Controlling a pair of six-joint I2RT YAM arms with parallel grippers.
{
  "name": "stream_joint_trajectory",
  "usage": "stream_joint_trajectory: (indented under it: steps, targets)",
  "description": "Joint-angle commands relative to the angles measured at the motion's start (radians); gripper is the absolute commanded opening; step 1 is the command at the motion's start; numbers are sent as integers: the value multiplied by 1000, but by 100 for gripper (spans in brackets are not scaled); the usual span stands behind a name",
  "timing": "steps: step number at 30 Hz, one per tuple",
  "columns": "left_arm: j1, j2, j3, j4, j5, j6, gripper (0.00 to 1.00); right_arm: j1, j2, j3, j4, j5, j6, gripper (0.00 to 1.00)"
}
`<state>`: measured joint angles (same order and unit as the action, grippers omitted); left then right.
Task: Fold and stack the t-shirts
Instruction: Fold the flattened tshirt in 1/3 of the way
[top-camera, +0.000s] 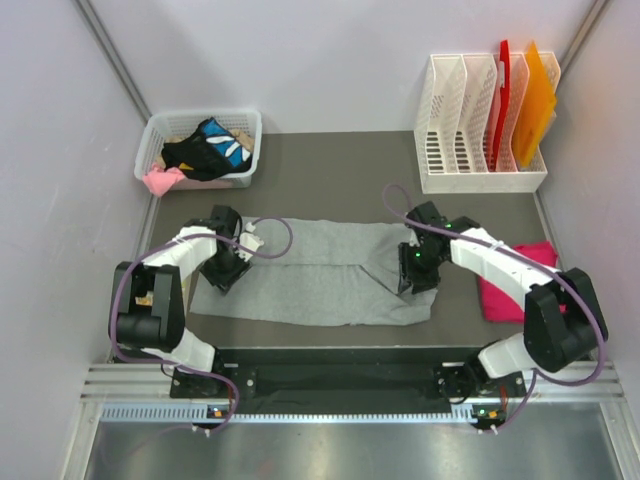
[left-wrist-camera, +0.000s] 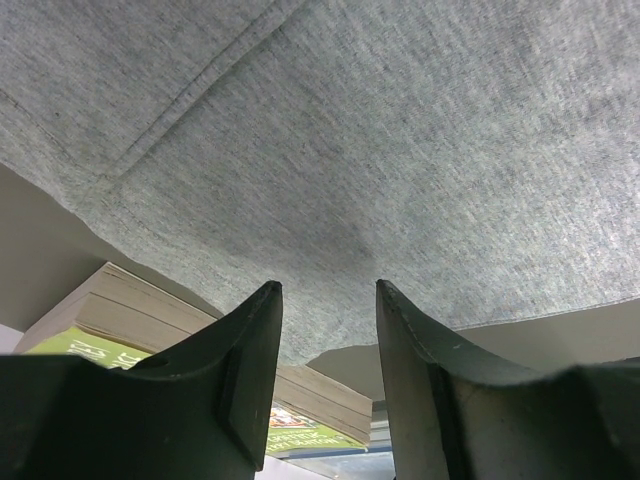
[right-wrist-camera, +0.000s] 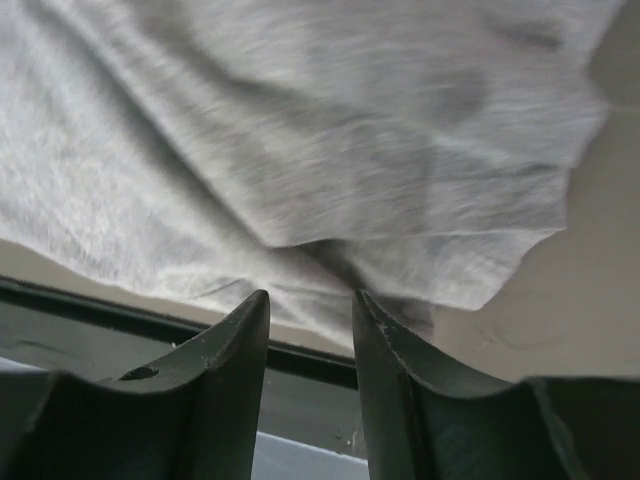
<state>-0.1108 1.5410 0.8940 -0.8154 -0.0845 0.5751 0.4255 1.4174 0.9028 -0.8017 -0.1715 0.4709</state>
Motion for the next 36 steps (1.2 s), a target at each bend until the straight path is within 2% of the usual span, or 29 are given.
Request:
stream_joint_trajectory:
  steps: [1, 5, 9, 12, 15, 20, 26, 32, 36]
  targets:
    - [5, -30, 10, -4, 25, -9, 47, 148, 35, 169, -45, 75, -28, 40]
    - [5, -28, 13, -4, 26, -15, 47, 170, 98, 249, -31, 127, -46, 39]
    - [5, -30, 45, -10, 20, -26, 47, 49, 191, 349, -16, 168, -89, 37]
    - [10, -13, 132, -36, 31, -52, 47, -54, 268, 410, 15, 216, -129, 36]
    - [16, 34, 300, -83, 57, -84, 47, -118, 362, 470, 35, 239, -144, 34]
    - [17, 119, 471, -133, 78, -101, 47, -148, 469, 525, 56, 234, -143, 34]
    - [17, 253, 473, -41, 120, -103, 46, -166, 524, 483, 121, 202, -106, 33]
    - [20, 399, 485, 36, 94, -106, 43, -209, 577, 447, 137, 240, -84, 31]
    - [48, 429, 471, 48, 48, -98, 43, -275, 569, 423, 130, 279, -83, 30]
